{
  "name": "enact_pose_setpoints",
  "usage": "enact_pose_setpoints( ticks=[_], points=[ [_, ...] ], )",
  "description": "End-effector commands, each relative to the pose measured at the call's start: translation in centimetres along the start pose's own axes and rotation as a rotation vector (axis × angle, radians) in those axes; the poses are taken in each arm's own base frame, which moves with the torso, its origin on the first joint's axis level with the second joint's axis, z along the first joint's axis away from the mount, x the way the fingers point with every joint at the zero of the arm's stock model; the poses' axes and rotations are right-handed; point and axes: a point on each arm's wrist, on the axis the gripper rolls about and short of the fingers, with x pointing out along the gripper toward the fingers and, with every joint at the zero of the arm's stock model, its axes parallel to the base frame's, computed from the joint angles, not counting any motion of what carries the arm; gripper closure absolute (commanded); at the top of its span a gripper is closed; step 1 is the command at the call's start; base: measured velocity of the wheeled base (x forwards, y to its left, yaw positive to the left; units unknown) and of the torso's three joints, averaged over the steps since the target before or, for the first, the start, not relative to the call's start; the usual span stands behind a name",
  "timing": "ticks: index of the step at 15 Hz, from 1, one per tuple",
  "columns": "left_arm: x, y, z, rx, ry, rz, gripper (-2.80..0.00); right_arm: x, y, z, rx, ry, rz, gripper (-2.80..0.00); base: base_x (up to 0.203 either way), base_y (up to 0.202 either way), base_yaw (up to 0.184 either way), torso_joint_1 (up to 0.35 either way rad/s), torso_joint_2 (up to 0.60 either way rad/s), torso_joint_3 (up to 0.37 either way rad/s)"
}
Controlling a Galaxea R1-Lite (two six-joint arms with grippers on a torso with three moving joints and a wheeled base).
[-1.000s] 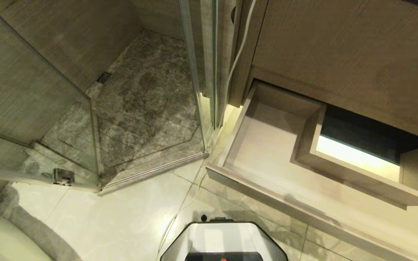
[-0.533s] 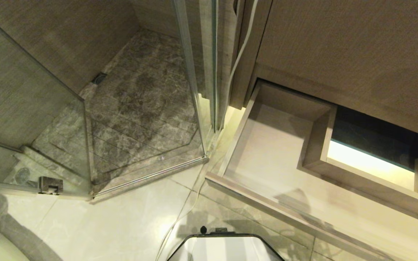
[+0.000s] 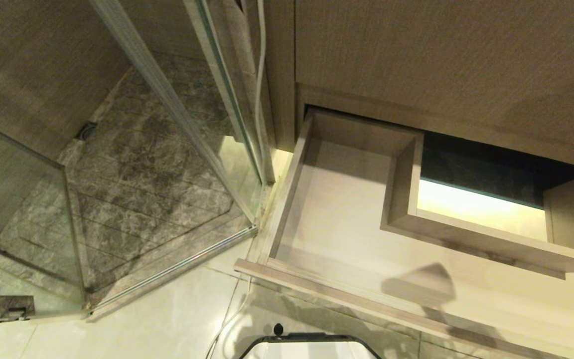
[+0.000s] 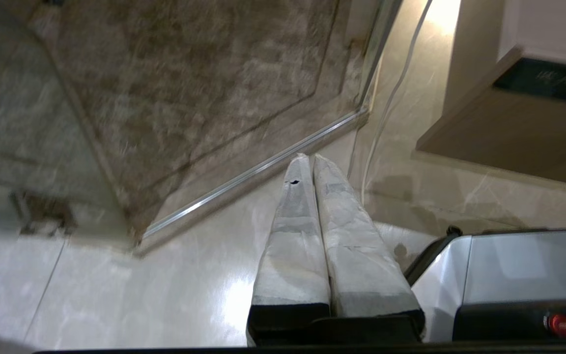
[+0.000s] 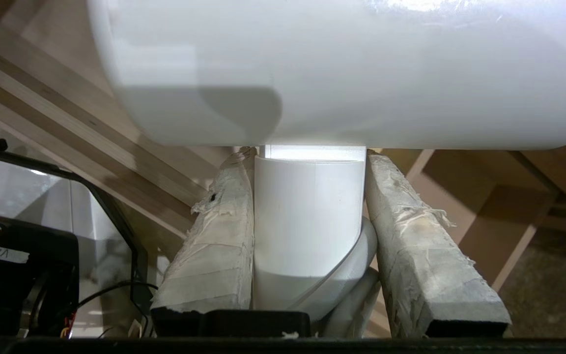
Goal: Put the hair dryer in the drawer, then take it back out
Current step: Put it into the drawer
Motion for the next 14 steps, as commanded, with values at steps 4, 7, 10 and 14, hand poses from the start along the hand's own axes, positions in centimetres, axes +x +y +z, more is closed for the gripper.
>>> enact_pose_setpoints(
  ticks=[4,7,10,14],
  points=[
    [0.01,0.00,-0.04,0.000,0.001,0.001,0.00,0.11,0.02,-0.05,-0.002,0.006,0.004,0.00,0.002,0.002,-0.033,0.061,0.04,0.097],
    [0.00,0.00,0.00,0.000,0.000,0.001,0.00,0.14,0.05,-0.12,-0.001,0.012,0.007,0.00,0.000,0.000,0.000,0.036,0.03,0.044],
    [0.01,0.00,-0.04,0.000,0.001,0.001,0.00,0.14,0.10,-0.20,0.002,0.023,0.004,0.00,0.000,0.000,0.000,0.028,0.01,0.035],
    [0.01,0.00,-0.04,0.000,0.001,0.001,0.00,0.15,0.14,-0.26,0.004,0.026,0.009,0.00,-0.002,0.004,-0.034,0.009,0.01,0.024]
  ],
)
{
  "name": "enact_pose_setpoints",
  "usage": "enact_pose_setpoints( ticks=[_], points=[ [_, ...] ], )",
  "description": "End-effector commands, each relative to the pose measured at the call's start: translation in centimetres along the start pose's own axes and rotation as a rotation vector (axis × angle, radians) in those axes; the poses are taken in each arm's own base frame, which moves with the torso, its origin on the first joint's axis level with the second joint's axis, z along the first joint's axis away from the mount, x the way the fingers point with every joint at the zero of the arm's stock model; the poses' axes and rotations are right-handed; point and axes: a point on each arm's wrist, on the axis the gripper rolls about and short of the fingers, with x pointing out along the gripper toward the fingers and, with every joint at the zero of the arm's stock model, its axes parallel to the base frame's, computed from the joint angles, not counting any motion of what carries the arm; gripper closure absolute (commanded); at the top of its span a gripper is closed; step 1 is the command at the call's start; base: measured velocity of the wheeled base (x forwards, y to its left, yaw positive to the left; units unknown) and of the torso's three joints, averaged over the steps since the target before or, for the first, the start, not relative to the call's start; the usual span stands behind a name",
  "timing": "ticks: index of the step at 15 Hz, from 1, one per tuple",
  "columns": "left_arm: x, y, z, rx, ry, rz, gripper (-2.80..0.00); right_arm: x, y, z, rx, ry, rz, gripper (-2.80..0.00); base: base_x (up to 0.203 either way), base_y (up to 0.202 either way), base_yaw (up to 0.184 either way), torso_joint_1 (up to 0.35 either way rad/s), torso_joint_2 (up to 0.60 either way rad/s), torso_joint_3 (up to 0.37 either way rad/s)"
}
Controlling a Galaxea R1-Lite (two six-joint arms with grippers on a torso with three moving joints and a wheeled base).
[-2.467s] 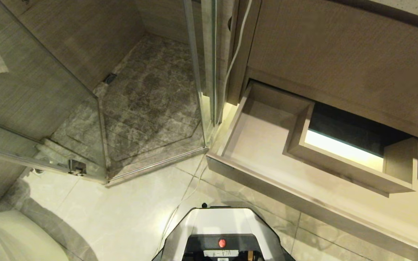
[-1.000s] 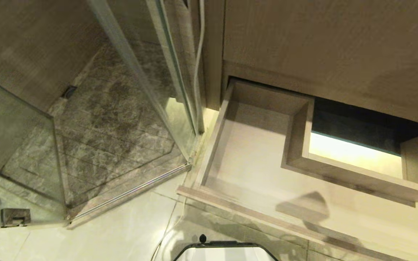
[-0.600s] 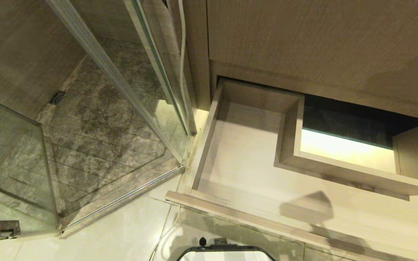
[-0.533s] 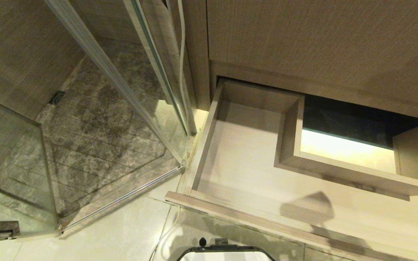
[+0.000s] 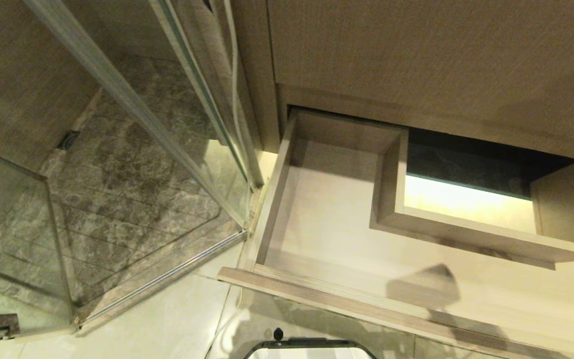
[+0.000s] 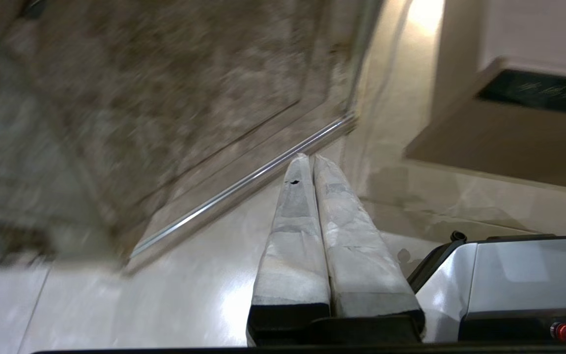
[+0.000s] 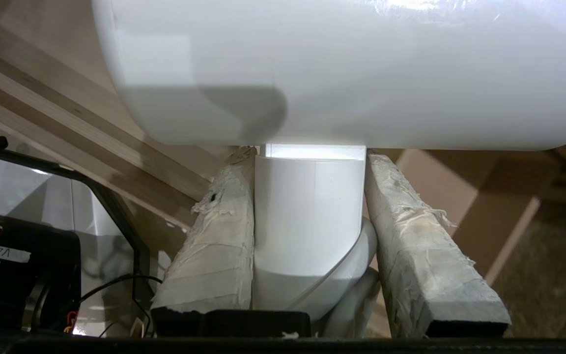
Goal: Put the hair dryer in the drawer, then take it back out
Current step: Put it into the drawer
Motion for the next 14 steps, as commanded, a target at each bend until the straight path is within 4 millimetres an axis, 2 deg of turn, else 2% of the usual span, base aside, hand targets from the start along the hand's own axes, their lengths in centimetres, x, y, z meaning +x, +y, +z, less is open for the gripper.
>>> enact_pose_setpoints(
  ticks=[1,9,12,14],
  points=[
    [0.00,0.00,-0.01,0.000,0.000,-0.001,0.00,0.01,0.03,-0.05,-0.003,0.007,0.003,0.00,0.003,0.005,-0.131,0.011,0.01,0.006],
    [0.01,0.00,-0.04,0.000,0.001,-0.001,0.00,-0.05,0.11,-0.23,-0.005,0.001,-0.003,0.00,0.002,0.007,-0.168,0.003,0.00,0.005],
    [0.01,0.00,-0.04,0.000,0.001,-0.001,0.00,-0.36,0.21,-0.78,-0.004,0.030,-0.064,0.00,0.001,0.000,-0.034,0.001,0.00,0.000],
    [0.00,0.00,0.00,0.000,0.000,-0.001,0.00,-0.19,-0.22,-0.84,-0.001,0.108,-0.229,0.00,0.000,0.000,0.000,0.000,0.00,0.000]
  ],
)
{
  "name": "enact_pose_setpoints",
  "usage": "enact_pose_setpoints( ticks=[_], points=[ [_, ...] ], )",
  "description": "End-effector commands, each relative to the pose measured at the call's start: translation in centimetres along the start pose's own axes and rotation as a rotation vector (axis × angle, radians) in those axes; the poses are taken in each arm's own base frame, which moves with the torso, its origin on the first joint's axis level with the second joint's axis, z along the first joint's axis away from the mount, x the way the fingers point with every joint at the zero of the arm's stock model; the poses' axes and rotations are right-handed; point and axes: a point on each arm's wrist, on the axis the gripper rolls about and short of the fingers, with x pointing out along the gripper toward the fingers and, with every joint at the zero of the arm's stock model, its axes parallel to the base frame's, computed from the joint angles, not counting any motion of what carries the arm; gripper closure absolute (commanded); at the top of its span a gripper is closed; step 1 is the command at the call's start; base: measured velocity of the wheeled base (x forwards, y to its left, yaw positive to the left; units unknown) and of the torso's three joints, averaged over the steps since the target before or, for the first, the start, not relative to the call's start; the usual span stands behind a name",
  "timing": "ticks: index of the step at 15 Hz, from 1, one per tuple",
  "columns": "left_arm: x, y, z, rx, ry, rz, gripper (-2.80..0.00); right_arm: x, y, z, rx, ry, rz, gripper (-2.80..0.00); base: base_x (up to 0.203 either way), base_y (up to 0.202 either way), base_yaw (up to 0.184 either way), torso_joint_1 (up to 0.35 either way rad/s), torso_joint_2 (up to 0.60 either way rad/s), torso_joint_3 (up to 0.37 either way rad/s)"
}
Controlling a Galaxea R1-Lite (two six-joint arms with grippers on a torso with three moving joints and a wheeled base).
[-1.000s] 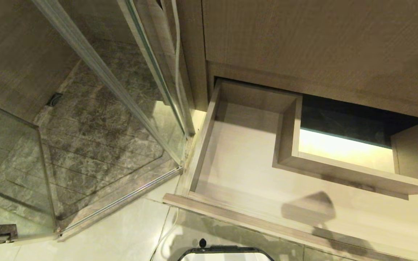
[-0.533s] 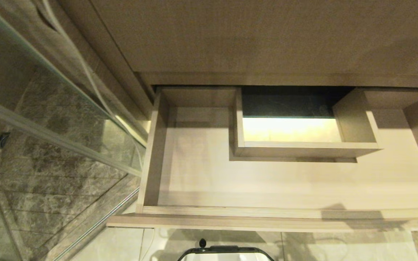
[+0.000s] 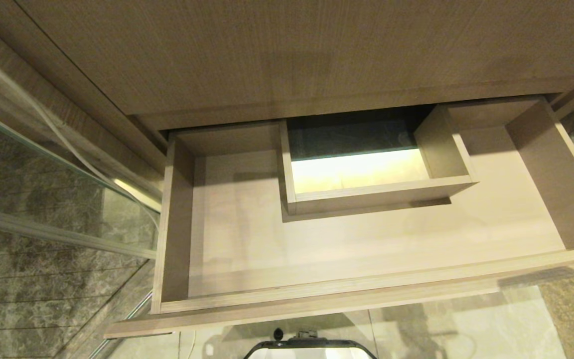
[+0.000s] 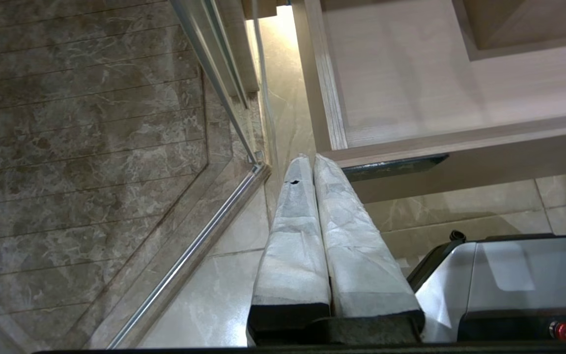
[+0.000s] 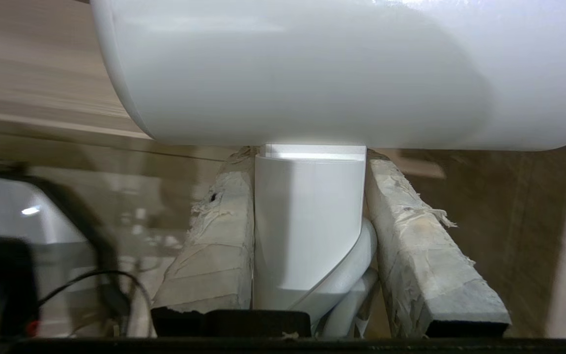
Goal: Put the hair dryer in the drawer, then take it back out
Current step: Put it into the drawer
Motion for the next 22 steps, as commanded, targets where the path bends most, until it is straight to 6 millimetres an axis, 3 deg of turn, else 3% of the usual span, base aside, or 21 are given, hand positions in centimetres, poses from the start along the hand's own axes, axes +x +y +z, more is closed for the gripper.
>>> enact_pose_setpoints(
  ticks=[1,5,9,11,14,22],
  points=[
    [0.0,0.0,0.0,0.000,0.001,-0.001,0.00,0.4,-0.4,-0.1,-0.005,0.097,-0.176,0.00,0.000,0.000,0.000,0.000,0.00,0.000],
    [0.0,0.0,0.0,0.000,0.000,0.001,0.00,4.3,-1.0,1.7,0.052,0.223,-0.185,0.00,0.000,0.000,0.000,0.000,0.00,0.000],
    [0.0,0.0,0.0,0.000,0.000,0.001,0.00,11.8,-0.8,3.4,0.172,0.315,-0.039,0.00,0.000,0.000,0.000,0.000,0.00,0.000],
    [0.0,0.0,0.0,0.000,0.000,0.001,0.00,15.0,-0.7,4.0,0.228,0.279,0.108,0.00,0.000,0.000,0.000,0.000,0.00,0.000],
    [0.0,0.0,0.0,0.000,0.001,0.001,0.00,19.5,-1.6,3.3,0.187,0.286,0.248,0.00,0.000,0.000,0.000,0.000,0.00,0.000],
    [0.0,0.0,0.0,0.000,0.001,0.001,0.00,30.7,-5.5,0.6,0.185,0.360,0.166,0.00,0.000,0.000,0.000,0.000,0.00,0.000]
  ],
)
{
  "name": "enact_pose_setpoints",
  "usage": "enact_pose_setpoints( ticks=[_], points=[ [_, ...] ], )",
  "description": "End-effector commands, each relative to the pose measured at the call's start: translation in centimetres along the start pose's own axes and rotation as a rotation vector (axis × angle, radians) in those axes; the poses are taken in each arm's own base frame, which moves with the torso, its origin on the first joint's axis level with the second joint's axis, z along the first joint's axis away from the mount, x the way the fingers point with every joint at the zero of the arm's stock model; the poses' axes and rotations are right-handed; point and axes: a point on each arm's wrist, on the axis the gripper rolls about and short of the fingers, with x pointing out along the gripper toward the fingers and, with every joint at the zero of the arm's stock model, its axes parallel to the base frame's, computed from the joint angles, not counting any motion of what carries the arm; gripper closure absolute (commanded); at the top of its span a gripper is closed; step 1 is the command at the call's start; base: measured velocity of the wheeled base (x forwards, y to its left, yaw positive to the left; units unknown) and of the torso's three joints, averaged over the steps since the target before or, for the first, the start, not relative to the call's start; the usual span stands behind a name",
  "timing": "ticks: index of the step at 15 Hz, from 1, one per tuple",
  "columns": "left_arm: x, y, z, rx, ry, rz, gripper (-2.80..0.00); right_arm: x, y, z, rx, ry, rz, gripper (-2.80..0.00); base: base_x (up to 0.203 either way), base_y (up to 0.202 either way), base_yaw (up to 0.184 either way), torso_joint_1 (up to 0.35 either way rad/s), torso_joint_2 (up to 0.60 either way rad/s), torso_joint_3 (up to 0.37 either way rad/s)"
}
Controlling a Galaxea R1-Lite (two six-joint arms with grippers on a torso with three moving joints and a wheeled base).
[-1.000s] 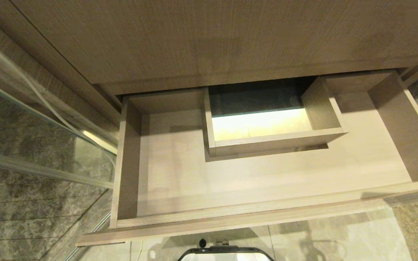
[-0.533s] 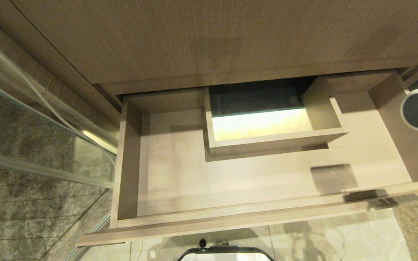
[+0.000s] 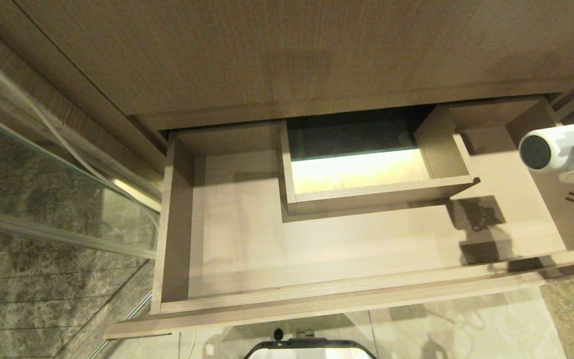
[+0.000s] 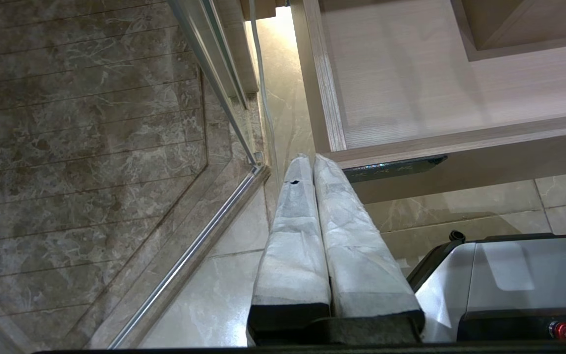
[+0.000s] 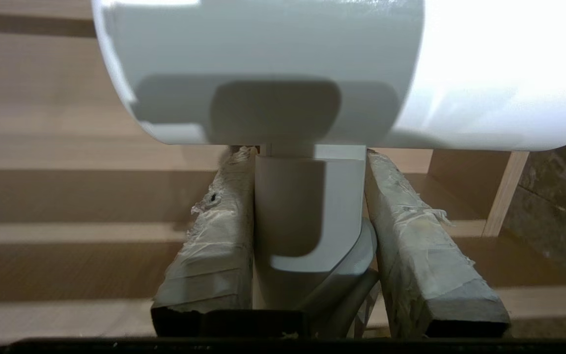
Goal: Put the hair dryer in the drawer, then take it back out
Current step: Put it into the drawer
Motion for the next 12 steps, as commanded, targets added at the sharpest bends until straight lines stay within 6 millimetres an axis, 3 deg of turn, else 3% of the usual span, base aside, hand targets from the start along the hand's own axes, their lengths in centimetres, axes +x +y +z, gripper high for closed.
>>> enact_pose_setpoints(
  ticks=[1,6,12],
  points=[
    [0.0,0.0,-0.1,0.000,0.002,0.000,0.00,5.1,-1.7,0.0,0.019,0.056,0.005,0.00,0.000,0.000,0.000,0.000,0.00,0.000],
    [0.0,0.0,-0.1,0.000,0.002,0.000,0.00,11.5,-3.9,0.8,0.002,-0.041,-0.043,0.00,0.000,0.000,0.000,0.000,0.00,0.000],
    [0.0,0.0,-0.1,0.000,0.002,0.000,0.00,19.0,-5.1,-0.7,-0.016,-0.119,-0.078,0.00,0.000,0.000,0.000,0.000,0.00,0.000]
  ],
)
